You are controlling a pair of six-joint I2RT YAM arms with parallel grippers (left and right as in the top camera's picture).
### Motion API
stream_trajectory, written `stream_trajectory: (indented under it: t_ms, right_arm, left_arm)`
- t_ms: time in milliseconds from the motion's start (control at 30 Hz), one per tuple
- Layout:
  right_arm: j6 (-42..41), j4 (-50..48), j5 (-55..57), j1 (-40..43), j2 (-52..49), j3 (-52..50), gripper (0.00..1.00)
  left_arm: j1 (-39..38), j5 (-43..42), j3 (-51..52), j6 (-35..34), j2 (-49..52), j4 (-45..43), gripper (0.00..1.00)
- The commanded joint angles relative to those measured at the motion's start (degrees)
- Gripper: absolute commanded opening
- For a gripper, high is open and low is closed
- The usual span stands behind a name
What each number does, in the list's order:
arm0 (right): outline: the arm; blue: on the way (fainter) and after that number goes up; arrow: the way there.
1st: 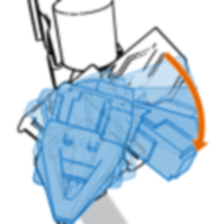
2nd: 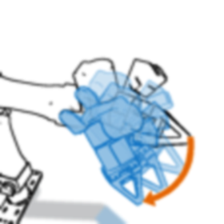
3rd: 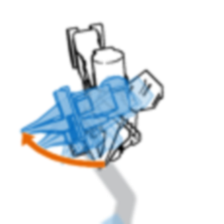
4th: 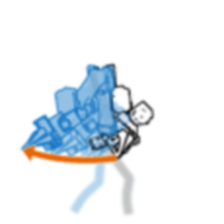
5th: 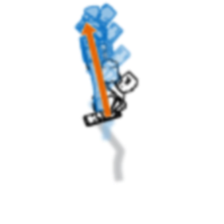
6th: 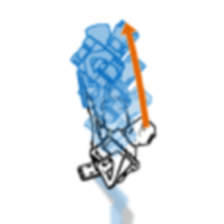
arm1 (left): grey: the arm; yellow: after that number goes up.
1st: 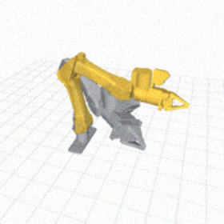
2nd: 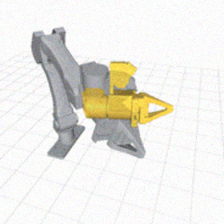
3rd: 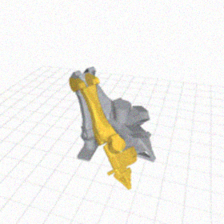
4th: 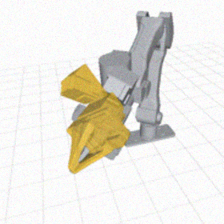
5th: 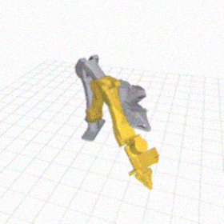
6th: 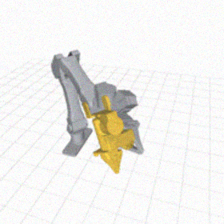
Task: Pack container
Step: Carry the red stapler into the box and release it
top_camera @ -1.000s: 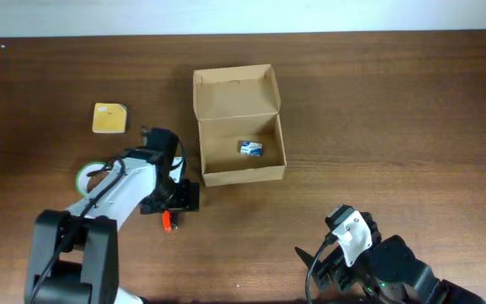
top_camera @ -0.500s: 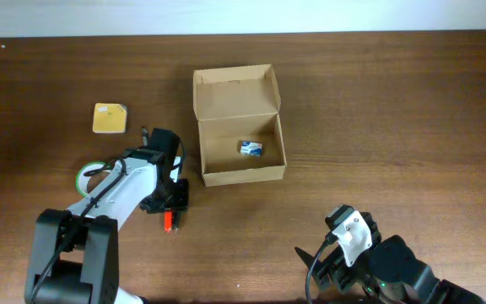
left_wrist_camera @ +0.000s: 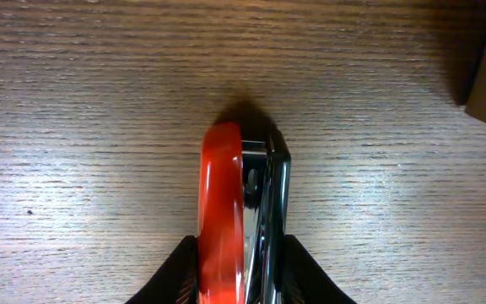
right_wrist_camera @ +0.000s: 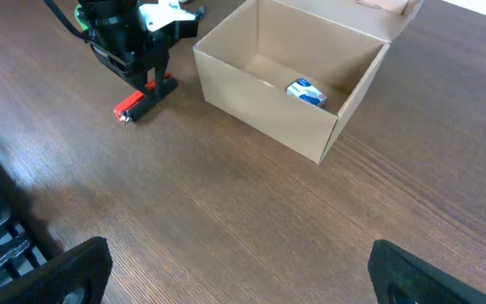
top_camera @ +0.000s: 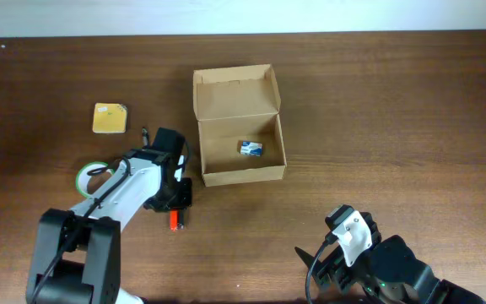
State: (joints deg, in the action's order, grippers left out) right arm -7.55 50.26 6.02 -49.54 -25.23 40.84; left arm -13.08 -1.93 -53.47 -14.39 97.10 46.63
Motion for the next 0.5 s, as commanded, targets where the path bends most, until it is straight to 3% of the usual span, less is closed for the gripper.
stream_trajectory:
  t_ms: [0,133,467]
  right_arm:
    - [-0.5,-0.2,0.7,0.1,0.1,-0.3,0.99]
    - [-0.5,-0.1,0.7,0.1,0.1,-0.3,0.99]
    - [-0.5,-0.2,0.7,0.1,0.1,-0.3,0.99]
  left_arm:
    - [-0.3,-0.2,-0.8,-1.1,0.6,-0.3,0.11]
    - [-0.3,-0.2,-1.2,-2.2,-0.8,0.6,0.05]
    - [-0.3,-2.3,-6.5,-2.3,-12.9,0.9,0.04]
